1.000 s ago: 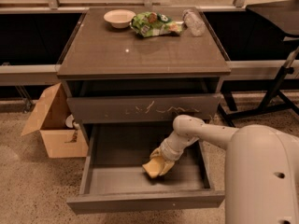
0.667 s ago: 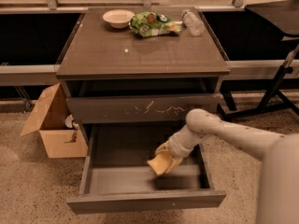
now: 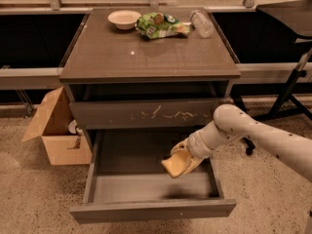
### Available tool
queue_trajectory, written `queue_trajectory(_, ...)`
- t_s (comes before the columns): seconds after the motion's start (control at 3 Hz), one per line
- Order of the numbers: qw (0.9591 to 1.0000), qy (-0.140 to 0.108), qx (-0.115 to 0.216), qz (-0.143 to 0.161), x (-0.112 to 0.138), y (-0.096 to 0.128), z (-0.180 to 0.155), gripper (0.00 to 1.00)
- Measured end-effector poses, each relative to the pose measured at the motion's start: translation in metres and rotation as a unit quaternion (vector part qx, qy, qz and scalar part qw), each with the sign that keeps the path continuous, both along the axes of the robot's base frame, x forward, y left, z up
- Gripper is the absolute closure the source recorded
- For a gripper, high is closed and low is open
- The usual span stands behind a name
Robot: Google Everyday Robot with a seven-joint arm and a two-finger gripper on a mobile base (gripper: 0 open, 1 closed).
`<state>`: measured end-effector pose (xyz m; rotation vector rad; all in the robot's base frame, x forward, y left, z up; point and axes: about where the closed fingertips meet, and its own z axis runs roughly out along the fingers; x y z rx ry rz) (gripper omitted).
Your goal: Pick sponge from middle drawer and place on counter
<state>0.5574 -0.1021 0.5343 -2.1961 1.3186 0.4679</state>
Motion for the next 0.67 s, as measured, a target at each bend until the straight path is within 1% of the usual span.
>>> queue_trajectory(0.33, 1.0, -0.001, 0.006, -0.001, 0.003, 0.003, 0.031, 1.0)
queue_trajectory(0.67, 0.9997, -0.006, 0.017, -0.016, 0.006, 0.004, 0.085, 1.0)
